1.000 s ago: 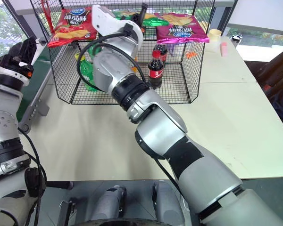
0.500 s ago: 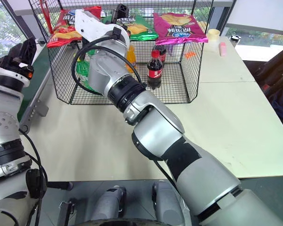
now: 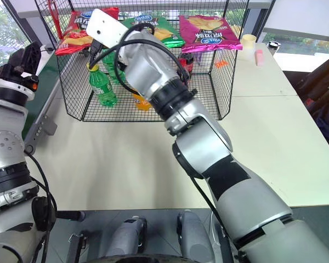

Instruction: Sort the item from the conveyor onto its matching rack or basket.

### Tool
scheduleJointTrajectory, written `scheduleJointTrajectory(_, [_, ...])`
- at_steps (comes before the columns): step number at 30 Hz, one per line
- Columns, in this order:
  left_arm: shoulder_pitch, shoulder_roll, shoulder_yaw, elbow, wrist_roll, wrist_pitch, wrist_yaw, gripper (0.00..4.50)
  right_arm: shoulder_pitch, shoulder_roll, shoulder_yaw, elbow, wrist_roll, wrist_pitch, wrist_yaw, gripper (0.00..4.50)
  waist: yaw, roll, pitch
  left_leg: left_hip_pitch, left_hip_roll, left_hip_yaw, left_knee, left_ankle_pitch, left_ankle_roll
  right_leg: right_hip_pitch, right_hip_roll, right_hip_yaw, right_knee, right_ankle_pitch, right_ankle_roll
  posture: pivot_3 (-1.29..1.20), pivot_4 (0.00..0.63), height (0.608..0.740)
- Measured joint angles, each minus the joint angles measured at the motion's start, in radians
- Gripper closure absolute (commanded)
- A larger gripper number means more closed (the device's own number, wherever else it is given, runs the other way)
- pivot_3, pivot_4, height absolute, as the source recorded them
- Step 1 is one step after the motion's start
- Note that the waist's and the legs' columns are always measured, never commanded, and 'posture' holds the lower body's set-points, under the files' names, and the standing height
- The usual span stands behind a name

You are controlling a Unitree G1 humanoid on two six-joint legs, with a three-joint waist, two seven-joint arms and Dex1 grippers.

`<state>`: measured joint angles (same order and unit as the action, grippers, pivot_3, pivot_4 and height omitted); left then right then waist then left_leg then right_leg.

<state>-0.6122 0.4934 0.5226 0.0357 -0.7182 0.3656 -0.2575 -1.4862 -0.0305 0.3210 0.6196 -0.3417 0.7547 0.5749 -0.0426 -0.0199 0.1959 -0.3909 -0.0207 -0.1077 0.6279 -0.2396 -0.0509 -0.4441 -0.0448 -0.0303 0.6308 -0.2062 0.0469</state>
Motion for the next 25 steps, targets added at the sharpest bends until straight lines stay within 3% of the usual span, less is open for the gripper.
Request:
scheduleJointTrajectory(7, [0.047, 0.014, -0.011, -0.038, 0.012, 0.020, -0.012, 1.34, 0.195, -0.174, -0.135, -0.484, 0.209, 0.156, 0.209, 0.02, 0.002, 0.000, 0.000, 0.000, 0.000, 0.000, 0.001, 0.000, 0.000, 0.000, -0.001, 0.000, 0.000, 0.001, 0.001, 0.00, 0.150, 0.740])
scheduleJointTrajectory(11, [0.050, 0.014, -0.021, -0.037, 0.012, 0.024, -0.021, 1.34, 0.242, -0.300, -0.205, -0.667, 0.299, 0.224, 0.258, 0.02, 0.004, 0.000, 0.000, 0.000, 0.000, 0.000, 0.002, 0.000, 0.000, 0.001, 0.000, 0.000, 0.000, 0.001, 0.001, 0.00, 0.150, 0.740])
scheduleJointTrajectory(15, [0.052, 0.018, -0.038, -0.037, 0.012, 0.044, -0.035, 1.34, 0.416, -0.408, -0.226, -0.835, 0.365, 0.231, 0.289, 0.02, 0.006, 0.000, 0.000, 0.001, 0.000, 0.000, 0.003, 0.000, 0.000, 0.003, 0.000, 0.000, 0.000, 0.001, 0.001, 0.00, 0.150, 0.740])
scheduleJointTrajectory(18, [0.064, 0.020, -0.056, -0.040, 0.019, 0.055, -0.057, 1.34, 0.530, -0.425, -0.233, -0.875, 0.410, 0.233, 0.288, 0.02, -0.001, 0.000, 0.000, 0.002, 0.000, 0.001, 0.003, 0.000, 0.000, 0.002, 0.000, 0.000, 0.001, 0.002, 0.001, 0.00, 0.150, 0.740])
scheduleJointTrajectory(21, [0.128, 0.033, -0.085, -0.108, 0.018, 0.091, -0.085, 1.34, 0.613, -0.423, -0.327, -0.899, 0.528, 0.227, 0.318, 0.02, -0.001, 0.000, 0.000, 0.002, 0.001, 0.002, 0.002, 0.000, 0.000, 0.002, 0.000, 0.001, 0.001, 0.002, 0.001, 0.00, 0.150, 0.740])
scheduleJointTrajectory(25, [0.215, 0.052, -0.087, -0.194, -0.006, 0.158, -0.105, 1.34, 0.667, -0.460, -0.380, -0.895, 0.602, 0.199, 0.324, 0.02, 0.002, 0.000, 0.000, 0.002, 0.001, 0.001, 0.003, 0.000, 0.000, 0.003, 0.000, 0.000, 0.000, 0.002, 0.000, 0.00, 0.150, 0.740])
